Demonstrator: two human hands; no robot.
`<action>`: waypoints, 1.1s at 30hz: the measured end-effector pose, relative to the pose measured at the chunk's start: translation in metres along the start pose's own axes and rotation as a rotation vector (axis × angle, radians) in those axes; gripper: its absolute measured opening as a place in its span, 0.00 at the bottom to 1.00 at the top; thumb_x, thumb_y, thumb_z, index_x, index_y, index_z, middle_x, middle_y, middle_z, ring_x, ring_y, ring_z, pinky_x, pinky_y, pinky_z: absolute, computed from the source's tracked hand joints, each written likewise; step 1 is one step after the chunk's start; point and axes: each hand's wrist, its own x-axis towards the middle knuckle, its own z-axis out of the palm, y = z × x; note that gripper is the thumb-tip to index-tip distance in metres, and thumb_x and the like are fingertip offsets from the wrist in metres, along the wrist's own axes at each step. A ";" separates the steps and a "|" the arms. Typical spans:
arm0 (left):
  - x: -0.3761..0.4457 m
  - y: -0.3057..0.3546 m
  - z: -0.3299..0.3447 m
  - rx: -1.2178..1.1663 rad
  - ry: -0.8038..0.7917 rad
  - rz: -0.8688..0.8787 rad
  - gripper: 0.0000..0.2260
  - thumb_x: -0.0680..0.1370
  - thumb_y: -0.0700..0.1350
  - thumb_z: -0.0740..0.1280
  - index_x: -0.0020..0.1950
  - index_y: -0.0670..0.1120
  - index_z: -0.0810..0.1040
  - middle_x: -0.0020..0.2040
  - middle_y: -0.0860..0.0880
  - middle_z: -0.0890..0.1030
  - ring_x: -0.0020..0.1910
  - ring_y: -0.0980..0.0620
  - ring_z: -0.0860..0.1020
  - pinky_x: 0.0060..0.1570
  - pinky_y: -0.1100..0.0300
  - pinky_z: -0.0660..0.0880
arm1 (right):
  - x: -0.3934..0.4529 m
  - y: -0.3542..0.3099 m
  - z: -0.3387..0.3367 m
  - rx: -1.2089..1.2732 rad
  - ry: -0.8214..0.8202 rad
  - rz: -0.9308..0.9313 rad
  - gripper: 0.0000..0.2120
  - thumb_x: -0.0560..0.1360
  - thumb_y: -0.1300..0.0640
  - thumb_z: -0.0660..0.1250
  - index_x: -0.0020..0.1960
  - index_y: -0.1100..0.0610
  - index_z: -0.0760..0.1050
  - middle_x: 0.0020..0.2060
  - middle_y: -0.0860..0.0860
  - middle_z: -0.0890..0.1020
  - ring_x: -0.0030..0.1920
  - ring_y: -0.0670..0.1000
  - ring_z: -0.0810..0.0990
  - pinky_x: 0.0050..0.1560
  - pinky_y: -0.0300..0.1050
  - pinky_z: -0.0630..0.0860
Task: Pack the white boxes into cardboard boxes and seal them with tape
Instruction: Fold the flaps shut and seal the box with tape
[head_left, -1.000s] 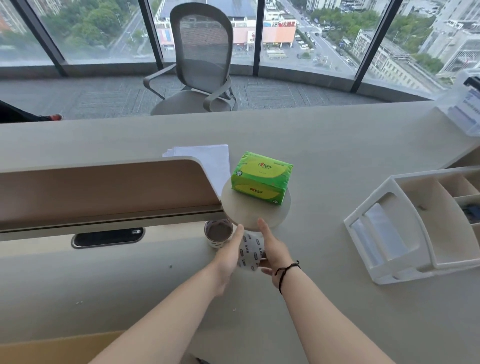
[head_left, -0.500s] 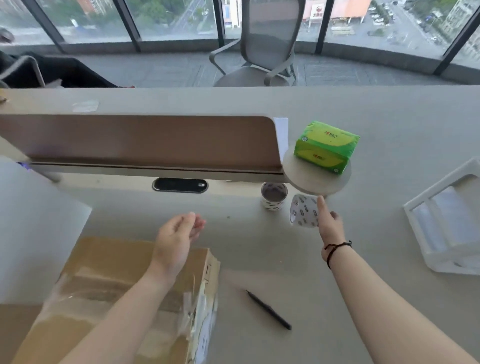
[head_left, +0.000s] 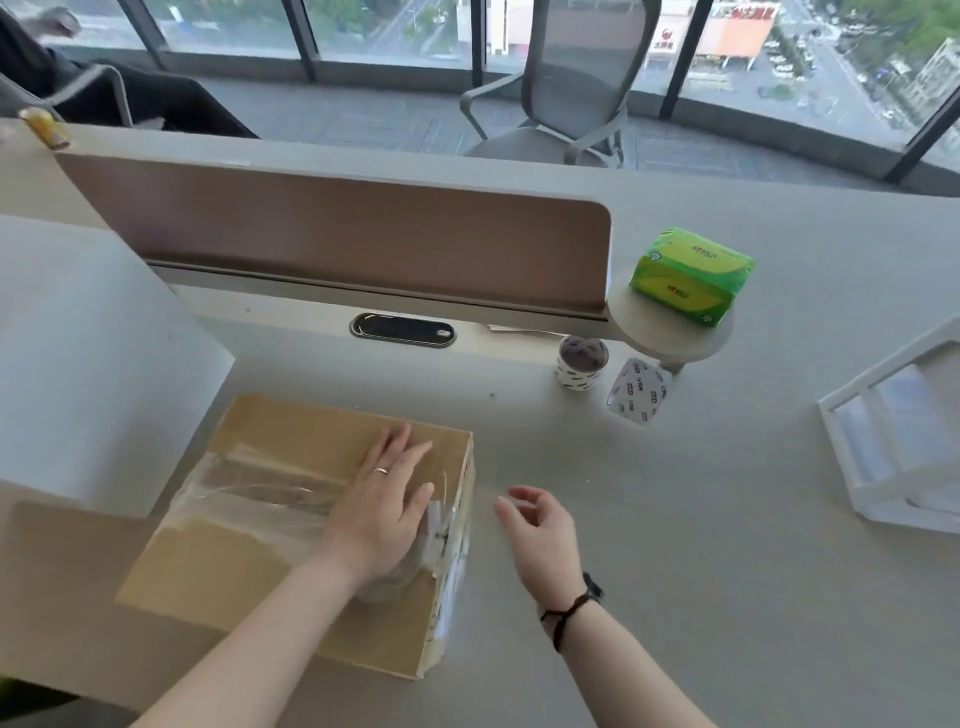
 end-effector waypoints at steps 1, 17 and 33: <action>-0.005 -0.003 0.000 0.052 -0.023 0.014 0.24 0.85 0.58 0.52 0.81 0.56 0.58 0.82 0.59 0.47 0.79 0.61 0.39 0.79 0.56 0.43 | -0.011 0.001 0.007 -0.018 0.004 -0.049 0.08 0.77 0.54 0.71 0.56 0.52 0.78 0.44 0.47 0.84 0.44 0.44 0.82 0.45 0.35 0.76; -0.030 -0.016 -0.001 0.384 -0.201 0.133 0.33 0.78 0.67 0.33 0.81 0.54 0.34 0.78 0.54 0.29 0.75 0.50 0.26 0.74 0.46 0.27 | -0.068 -0.010 0.080 -0.056 0.256 -0.038 0.16 0.78 0.59 0.68 0.65 0.57 0.79 0.58 0.47 0.84 0.58 0.43 0.81 0.57 0.29 0.70; -0.032 -0.016 -0.010 0.429 -0.269 0.199 0.28 0.81 0.67 0.39 0.79 0.65 0.34 0.81 0.54 0.33 0.80 0.46 0.32 0.74 0.36 0.31 | -0.044 -0.001 0.078 -0.188 0.263 0.025 0.25 0.75 0.49 0.72 0.29 0.67 0.72 0.23 0.52 0.65 0.28 0.50 0.63 0.31 0.44 0.62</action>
